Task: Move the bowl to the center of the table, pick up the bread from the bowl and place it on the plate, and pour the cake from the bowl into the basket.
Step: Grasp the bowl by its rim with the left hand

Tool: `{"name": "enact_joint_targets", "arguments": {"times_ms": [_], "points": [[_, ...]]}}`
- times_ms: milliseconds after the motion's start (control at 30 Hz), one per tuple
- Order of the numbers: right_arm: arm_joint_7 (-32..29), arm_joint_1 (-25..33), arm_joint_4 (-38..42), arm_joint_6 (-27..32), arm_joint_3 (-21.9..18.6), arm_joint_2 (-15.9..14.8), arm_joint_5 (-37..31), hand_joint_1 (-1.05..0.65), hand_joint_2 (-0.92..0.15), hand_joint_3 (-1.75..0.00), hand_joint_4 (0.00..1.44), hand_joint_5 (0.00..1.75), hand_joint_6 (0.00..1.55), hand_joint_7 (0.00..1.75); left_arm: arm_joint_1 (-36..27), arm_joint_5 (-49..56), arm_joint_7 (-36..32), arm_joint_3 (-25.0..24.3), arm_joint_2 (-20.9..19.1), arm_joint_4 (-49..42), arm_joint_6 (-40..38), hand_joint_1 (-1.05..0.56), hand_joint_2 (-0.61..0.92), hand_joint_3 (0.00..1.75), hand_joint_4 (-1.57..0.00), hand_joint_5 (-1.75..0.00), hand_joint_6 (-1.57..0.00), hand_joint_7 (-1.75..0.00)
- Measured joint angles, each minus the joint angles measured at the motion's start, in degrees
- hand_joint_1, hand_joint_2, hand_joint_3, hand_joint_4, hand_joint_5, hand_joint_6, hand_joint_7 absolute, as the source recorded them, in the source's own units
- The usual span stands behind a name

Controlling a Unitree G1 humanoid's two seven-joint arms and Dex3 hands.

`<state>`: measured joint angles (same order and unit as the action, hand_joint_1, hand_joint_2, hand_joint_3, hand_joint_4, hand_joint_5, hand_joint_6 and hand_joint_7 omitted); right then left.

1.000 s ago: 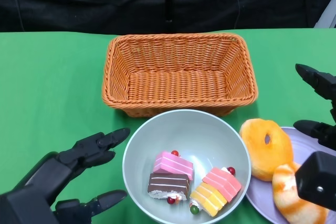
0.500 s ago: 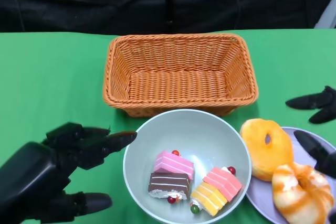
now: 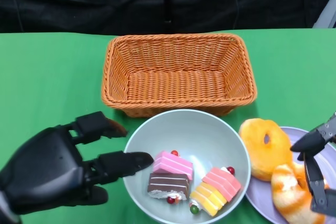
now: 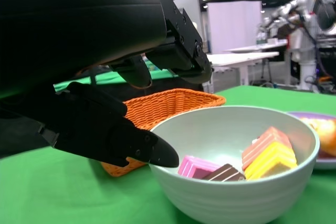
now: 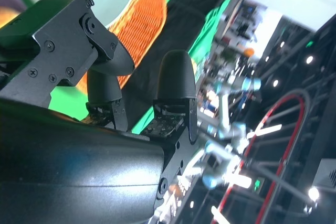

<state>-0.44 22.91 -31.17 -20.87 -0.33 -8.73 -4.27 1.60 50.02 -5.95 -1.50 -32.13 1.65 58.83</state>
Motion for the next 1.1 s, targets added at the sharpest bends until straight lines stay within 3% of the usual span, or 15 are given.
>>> {"name": "enact_joint_targets", "arguments": {"times_ms": [100,200,400,500,567,667,933,967,1000,1033,1100], "points": [[1.12,1.28,-1.73,0.05,0.58,0.52,0.82,0.05,-0.41,-1.37,0.68,1.64,0.68,1.43,1.93,3.50,-2.70,2.44,-0.51,-1.89,1.47,-0.39,0.80,0.05,-0.33,-0.82,-0.68,-0.11],[2.45,2.72,-4.06,2.27,1.72,0.86,2.01,0.05,-0.42,-1.35,0.68,1.66,0.68,1.46,5.77,9.13,-7.80,6.37,-0.61,-5.72,1.71,-0.43,0.74,0.01,-0.43,-0.82,-0.80,-0.13],[3.66,3.61,-6.29,4.26,2.42,1.53,2.30,0.05,-0.41,-1.35,0.68,1.67,0.67,1.48,8.49,14.84,-15.32,11.87,-1.94,-9.25,0.73,-0.44,0.76,0.01,-0.46,-0.81,-0.83,-0.12],[4.14,4.11,-6.83,4.68,3.22,2.02,2.81,0.05,-0.39,-1.38,0.66,1.69,0.66,1.48,12.97,23.02,-23.70,18.56,-2.80,-13.67,-1.95,-0.46,0.83,0.00,-0.37,-1.05,-0.90,-0.13],[4.39,4.66,-7.78,4.72,3.94,2.31,2.81,0.05,-0.39,-1.38,0.66,1.69,0.65,1.48,15.21,28.21,-28.40,23.50,-2.99,-16.89,-4.34,-0.46,0.84,0.00,-0.34,-1.10,-0.91,-0.13],[4.31,5.29,-8.13,4.87,4.20,2.77,2.66,0.04,-0.39,-1.38,0.65,1.69,0.64,1.48,18.67,32.37,-35.24,29.90,-3.03,-21.32,-7.57,-0.39,0.78,0.00,-0.55,-1.19,-1.08,-0.18],[4.07,5.27,-8.07,5.12,4.60,4.08,2.28,0.04,-0.40,-1.38,0.64,1.70,0.62,1.49,27.25,35.72,-48.06,42.87,-3.20,-33.10,-12.53,-0.43,0.77,0.00,-0.73,-1.36,-1.21,-0.21],[4.04,5.29,-8.05,5.09,4.61,4.26,2.23,0.04,-0.40,-1.38,0.64,1.70,0.62,1.49,27.91,36.44,-50.18,44.49,-2.85,-34.51,-13.70,-0.40,0.79,0.00,-0.78,-1.55,-1.14,-0.51],[4.00,5.30,-8.00,5.05,4.59,4.38,2.08,0.05,-0.39,-1.40,0.64,1.70,0.62,1.49,28.52,37.42,-53.03,46.06,-2.29,-35.85,-15.09,-0.37,0.81,0.00,-0.83,-1.67,-0.95,-0.96],[3.97,5.30,-7.96,5.00,4.59,4.50,1.80,0.05,-0.39,-1.41,0.64,1.70,0.62,1.49,29.03,37.91,-56.10,47.55,-1.66,-37.03,-16.36,-0.36,0.82,0.00,-0.85,-1.71,-0.88,-1.13],[3.96,5.26,-7.91,4.94,4.60,4.68,1.53,0.05,-0.38,-1.42,0.64,1.70,0.62,1.49,30.10,38.28,-60.77,50.14,-0.39,-38.71,-18.12,-0.35,0.83,0.00,-0.87,-1.74,-0.82,-1.27]]}}
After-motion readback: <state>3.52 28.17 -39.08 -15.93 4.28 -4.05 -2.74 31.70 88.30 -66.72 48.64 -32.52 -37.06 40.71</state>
